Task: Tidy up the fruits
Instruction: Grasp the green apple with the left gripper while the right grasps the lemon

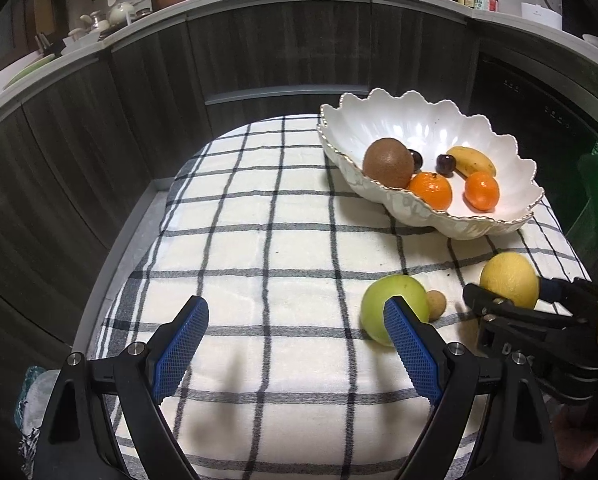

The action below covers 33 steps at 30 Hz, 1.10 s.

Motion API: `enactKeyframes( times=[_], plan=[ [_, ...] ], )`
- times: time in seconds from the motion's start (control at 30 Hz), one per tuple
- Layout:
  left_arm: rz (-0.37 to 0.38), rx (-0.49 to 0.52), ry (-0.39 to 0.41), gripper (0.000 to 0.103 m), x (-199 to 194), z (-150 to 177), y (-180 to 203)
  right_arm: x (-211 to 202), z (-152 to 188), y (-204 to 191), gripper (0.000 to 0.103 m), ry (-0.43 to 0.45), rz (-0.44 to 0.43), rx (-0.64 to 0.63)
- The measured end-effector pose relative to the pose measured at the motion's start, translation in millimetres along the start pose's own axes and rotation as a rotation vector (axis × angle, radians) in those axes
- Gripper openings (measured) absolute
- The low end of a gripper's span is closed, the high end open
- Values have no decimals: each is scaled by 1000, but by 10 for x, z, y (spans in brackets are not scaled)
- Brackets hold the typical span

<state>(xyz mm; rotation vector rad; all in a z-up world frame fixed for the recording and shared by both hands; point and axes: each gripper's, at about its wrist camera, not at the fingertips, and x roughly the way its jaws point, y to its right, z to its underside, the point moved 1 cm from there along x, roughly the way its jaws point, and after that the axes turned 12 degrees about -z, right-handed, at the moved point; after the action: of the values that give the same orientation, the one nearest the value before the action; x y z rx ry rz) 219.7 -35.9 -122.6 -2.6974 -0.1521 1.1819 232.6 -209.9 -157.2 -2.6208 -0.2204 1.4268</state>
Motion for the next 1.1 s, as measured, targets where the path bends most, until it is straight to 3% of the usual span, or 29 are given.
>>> enactKeyframes(
  times=[0.2, 0.63, 0.87, 1.1],
  plan=[
    [47, 14, -12, 90, 38, -12, 161, -230, -77, 84, 59, 61, 37, 0],
    [107, 23, -41, 83, 224, -48, 446, -267, -123, 322, 59, 70, 32, 73],
    [114, 13, -52, 71, 315, 10, 471, -208, -110, 366, 59, 57, 31, 85],
    [167, 10, -96, 48, 427, 62, 516, -187, -106, 346, 59, 52, 29, 82]
  ],
)
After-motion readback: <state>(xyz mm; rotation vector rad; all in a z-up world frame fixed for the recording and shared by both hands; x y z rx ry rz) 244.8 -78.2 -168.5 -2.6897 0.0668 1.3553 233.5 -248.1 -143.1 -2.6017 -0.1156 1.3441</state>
